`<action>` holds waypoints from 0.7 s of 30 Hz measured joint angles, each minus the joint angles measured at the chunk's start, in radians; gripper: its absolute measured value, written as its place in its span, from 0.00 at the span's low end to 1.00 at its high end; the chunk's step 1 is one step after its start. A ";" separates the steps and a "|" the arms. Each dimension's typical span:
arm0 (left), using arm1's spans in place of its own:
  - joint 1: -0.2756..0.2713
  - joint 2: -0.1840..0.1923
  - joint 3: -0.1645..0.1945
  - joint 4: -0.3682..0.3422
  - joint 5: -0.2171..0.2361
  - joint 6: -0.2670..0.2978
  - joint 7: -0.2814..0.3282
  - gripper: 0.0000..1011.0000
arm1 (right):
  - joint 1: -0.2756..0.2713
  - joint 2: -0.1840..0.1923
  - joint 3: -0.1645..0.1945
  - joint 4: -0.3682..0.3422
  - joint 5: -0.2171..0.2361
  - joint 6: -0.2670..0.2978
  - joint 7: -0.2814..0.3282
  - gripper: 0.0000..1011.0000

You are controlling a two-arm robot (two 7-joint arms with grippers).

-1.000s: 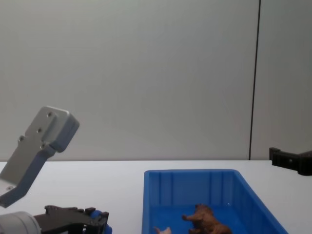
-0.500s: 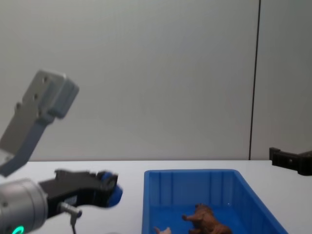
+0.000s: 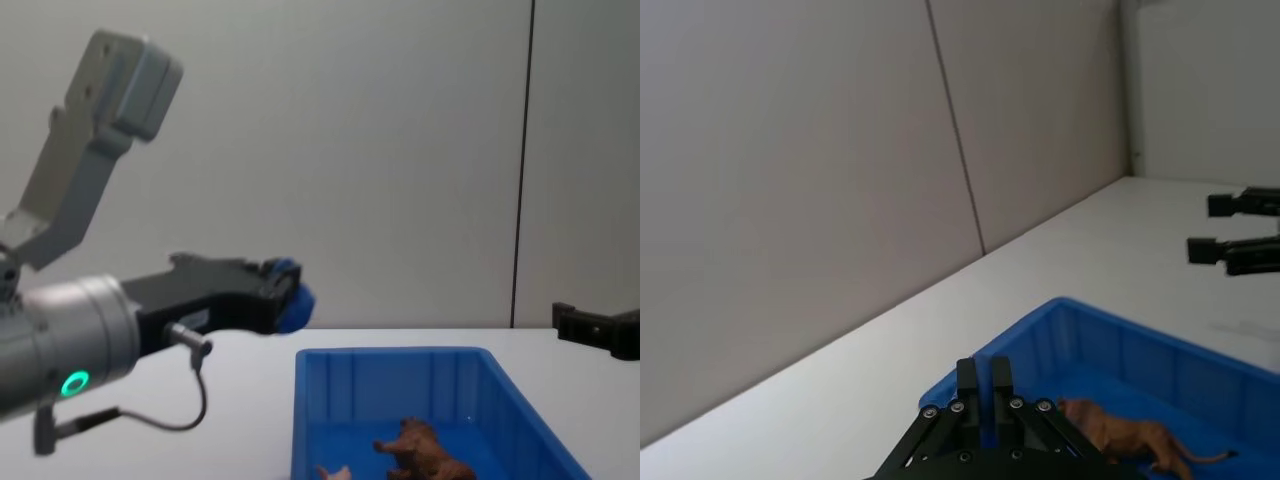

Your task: Pick up the two dolls from the table and place them into the box.

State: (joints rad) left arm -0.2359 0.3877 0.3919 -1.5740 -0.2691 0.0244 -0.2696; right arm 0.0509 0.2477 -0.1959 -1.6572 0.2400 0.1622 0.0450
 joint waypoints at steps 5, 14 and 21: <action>-0.024 -0.015 0.002 0.010 -0.001 -0.021 -0.061 0.07 | 0.000 0.000 0.000 0.000 0.000 0.000 0.000 0.99; -0.077 -0.058 0.016 0.054 -0.010 -0.052 -0.173 0.25 | 0.000 0.000 0.000 0.000 0.000 0.000 0.000 0.99; -0.106 -0.084 0.025 0.083 -0.010 -0.062 -0.214 0.45 | 0.000 0.000 0.000 0.000 0.000 0.000 0.000 0.99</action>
State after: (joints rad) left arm -0.3415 0.3039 0.4173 -1.4908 -0.2791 -0.0378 -0.4831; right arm 0.0508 0.2476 -0.1959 -1.6571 0.2400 0.1622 0.0449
